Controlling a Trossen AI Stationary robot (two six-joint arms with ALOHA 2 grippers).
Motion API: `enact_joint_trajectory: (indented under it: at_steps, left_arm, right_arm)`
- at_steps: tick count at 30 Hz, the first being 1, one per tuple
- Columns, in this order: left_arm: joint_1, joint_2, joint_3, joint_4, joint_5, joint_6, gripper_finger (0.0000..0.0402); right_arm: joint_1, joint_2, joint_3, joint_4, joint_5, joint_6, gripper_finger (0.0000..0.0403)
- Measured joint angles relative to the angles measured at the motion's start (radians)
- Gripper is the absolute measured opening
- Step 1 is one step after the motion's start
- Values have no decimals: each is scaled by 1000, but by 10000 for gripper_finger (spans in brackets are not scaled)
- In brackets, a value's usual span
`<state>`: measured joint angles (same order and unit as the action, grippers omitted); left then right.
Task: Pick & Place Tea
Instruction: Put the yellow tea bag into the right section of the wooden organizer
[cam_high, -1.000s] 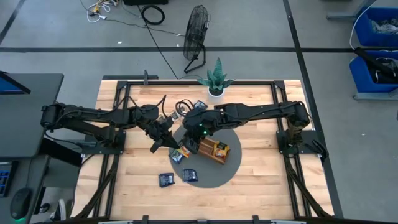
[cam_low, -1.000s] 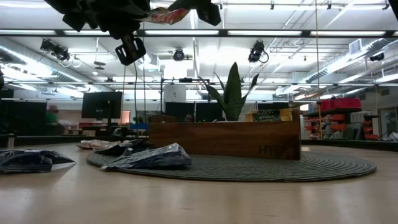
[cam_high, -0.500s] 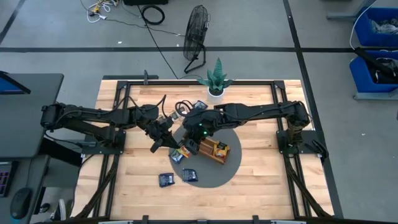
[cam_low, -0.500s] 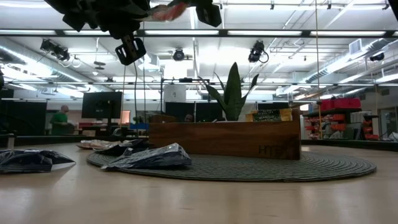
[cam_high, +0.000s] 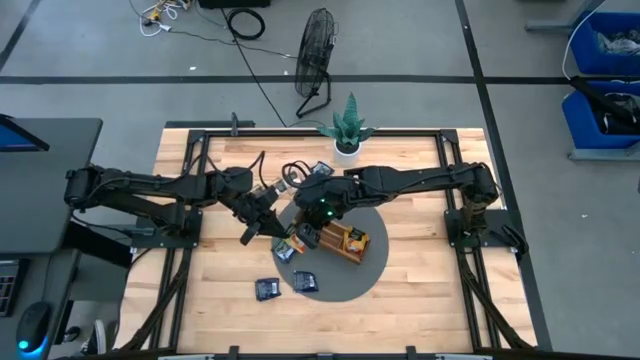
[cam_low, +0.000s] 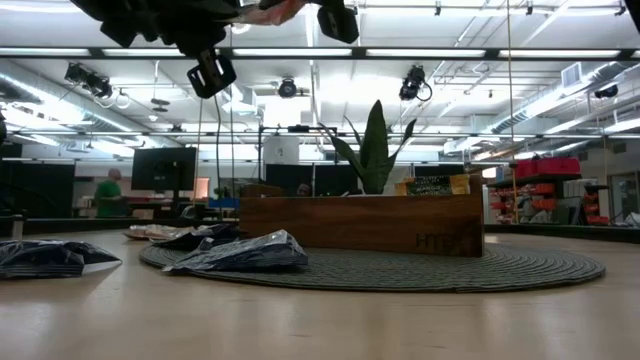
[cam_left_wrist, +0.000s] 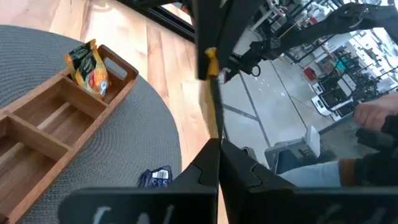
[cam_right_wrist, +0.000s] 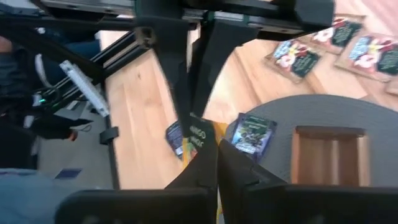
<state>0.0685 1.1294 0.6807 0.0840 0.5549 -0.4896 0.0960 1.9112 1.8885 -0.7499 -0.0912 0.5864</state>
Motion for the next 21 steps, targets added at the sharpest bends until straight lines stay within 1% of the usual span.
enact_joint_trajectory:
  at_steps: [2,5,10,14,17,21]
  left_arm:
    - [0,0,0,4,-3,8,19]
    - [0,0,0,12,-3,12,51]
    - [0,0,0,65,-1,19,129]
    - [3,0,0,69,0,11,188]
    - [9,0,0,77,3,4,211]
    - [26,-16,0,88,4,7,215]
  right_arm:
    - [9,-7,0,-8,29,2,2]
    - [26,-25,0,-11,70,9,2]
    - [64,-30,1,-37,140,20,1]
    - [103,-32,1,-74,223,35,1]
    - [131,-37,1,-89,277,62,0]
    - [174,-55,0,-96,404,88,0]
